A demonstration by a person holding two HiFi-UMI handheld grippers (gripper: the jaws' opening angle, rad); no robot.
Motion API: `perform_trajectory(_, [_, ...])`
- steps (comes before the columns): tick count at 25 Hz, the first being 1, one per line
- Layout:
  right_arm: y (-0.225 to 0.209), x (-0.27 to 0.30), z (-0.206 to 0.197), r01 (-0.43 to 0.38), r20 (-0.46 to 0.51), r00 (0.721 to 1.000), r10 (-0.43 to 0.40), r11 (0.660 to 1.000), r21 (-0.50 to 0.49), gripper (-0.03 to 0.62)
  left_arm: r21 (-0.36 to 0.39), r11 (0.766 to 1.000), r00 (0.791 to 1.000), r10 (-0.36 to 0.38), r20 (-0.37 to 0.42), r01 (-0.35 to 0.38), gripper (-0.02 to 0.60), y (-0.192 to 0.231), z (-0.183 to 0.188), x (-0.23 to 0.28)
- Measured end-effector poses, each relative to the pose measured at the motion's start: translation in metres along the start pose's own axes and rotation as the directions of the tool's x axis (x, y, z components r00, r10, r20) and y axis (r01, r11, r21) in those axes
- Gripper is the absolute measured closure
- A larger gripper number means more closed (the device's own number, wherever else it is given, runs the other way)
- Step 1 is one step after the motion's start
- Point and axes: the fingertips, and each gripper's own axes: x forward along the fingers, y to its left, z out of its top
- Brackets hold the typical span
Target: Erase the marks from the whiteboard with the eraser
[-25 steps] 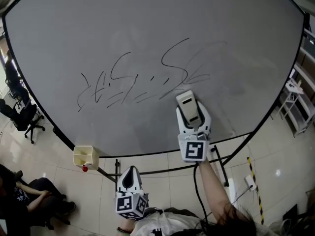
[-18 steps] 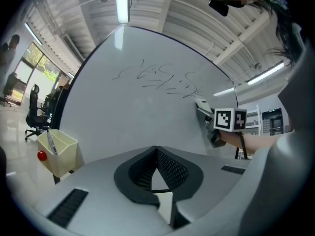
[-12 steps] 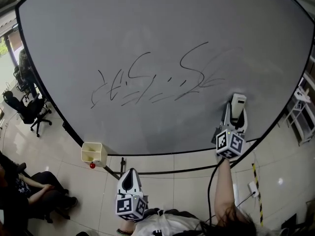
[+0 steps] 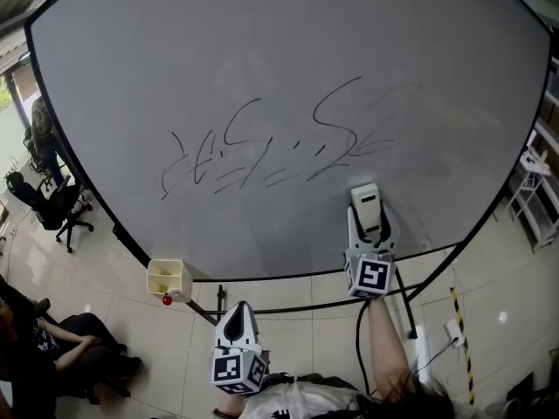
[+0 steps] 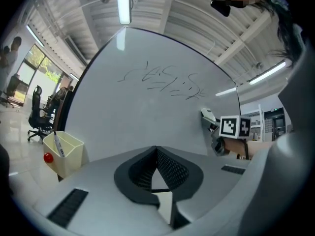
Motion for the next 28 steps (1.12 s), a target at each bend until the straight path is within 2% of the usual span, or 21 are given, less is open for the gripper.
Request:
perform_trajectory(2, [-0.056,0.011,0.02,0.147,0.034,0.988,-0.151,0.983,0.108,0.315,-0.002,1.0,1.0,0.01,0.003,-0.01,0.586,0.005,0.0,-0.001])
perform_trajectory(4, [-0.098,0.017,0.033,0.259,0.021,0.962,-0.273,0.934,0.246,0.315,-0.008,1.0,1.0,0.018,0.007,-0.018,0.586,0.009,0.0,-0.003])
perform_trajectory(6, [-0.101,0.022,0.046,0.291,0.019,0.95,-0.311,0.909,0.297,0.315,-0.012,1.0,1.0,0.026,0.009,-0.026,0.586,0.014,0.001,-0.006])
perform_trajectory(7, [-0.087,0.026,0.052,0.277,0.031,0.954,-0.298,0.917,0.286,0.315,-0.015,0.999,0.999,0.03,0.01,-0.03,0.586,0.017,0.001,-0.006])
perform_trajectory(9, [-0.03,0.032,0.064,0.186,0.072,0.976,-0.205,0.96,0.209,0.315,-0.023,0.999,0.999,0.036,0.014,-0.036,0.586,0.021,0.002,-0.007])
perform_trajectory(11, [0.058,0.036,0.075,0.011,0.108,0.994,-0.015,0.999,0.038,0.315,-0.029,0.999,0.999,0.037,0.02,-0.036,0.586,0.023,0.004,-0.007])
perform_trajectory(12, [0.108,0.035,0.076,-0.093,0.09,0.991,0.099,0.993,-0.074,0.315,-0.032,0.999,0.999,0.035,0.024,-0.034,0.586,0.023,0.005,-0.008])
perform_trajectory(14, [0.197,0.028,0.065,-0.266,0.011,0.961,0.277,0.931,-0.25,0.315,-0.037,0.999,0.999,0.032,0.033,-0.031,0.586,0.024,0.008,-0.01])
perform_trajectory(15, [0.226,0.025,0.057,-0.312,-0.004,0.946,0.325,0.903,-0.296,0.315,-0.038,0.999,0.999,0.031,0.037,-0.03,0.586,0.025,0.01,-0.012])
perform_trajectory(16, [0.239,0.023,0.048,-0.329,-0.001,0.938,0.346,0.891,-0.313,0.315,-0.04,0.999,0.999,0.032,0.042,-0.03,0.586,0.026,0.011,-0.015])
perform_trajectory(17, [0.237,0.022,0.043,-0.32,0.018,0.94,0.341,0.897,-0.304,0.315,-0.04,0.999,0.998,0.034,0.045,-0.033,0.586,0.03,0.012,-0.019])
perform_trajectory(19, [0.195,0.025,0.048,-0.234,0.067,0.964,0.256,0.943,-0.236,0.315,-0.038,0.998,0.998,0.047,0.047,-0.045,0.586,0.041,0.012,-0.027])
perform_trajectory(21, [0.123,0.028,0.054,-0.096,0.063,0.993,0.104,0.989,-0.116,0.315,-0.036,0.997,0.997,0.062,0.036,-0.061,0.586,0.054,0.01,-0.035])
perform_trajectory(22, [0.081,0.028,0.054,-0.016,0.045,0.999,0.019,0.999,-0.05,0.315,-0.039,0.997,0.997,0.07,0.031,-0.069,0.586,0.061,0.009,-0.039])
perform_trajectory(23, [0.039,0.027,0.05,0.065,0.029,0.997,-0.065,0.998,0.01,0.315,-0.043,0.996,0.997,0.078,0.028,-0.077,0.586,0.067,0.008,-0.043])
perform_trajectory(25, [-0.027,0.023,0.029,0.197,-0.005,0.98,-0.198,0.974,0.114,0.315,-0.049,0.995,0.996,0.088,0.023,-0.086,0.586,0.078,0.007,-0.05])
perform_trajectory(27, [-0.049,0.016,0.019,0.262,-0.04,0.965,-0.259,0.948,0.184,0.315,-0.046,0.996,0.997,0.081,0.017,-0.08,0.586,0.082,0.006,-0.056])
perform_trajectory(28, [-0.045,0.013,0.02,0.261,-0.051,0.965,-0.256,0.944,0.202,0.315,-0.042,0.997,0.997,0.072,0.013,-0.071,0.586,0.083,0.006,-0.058])
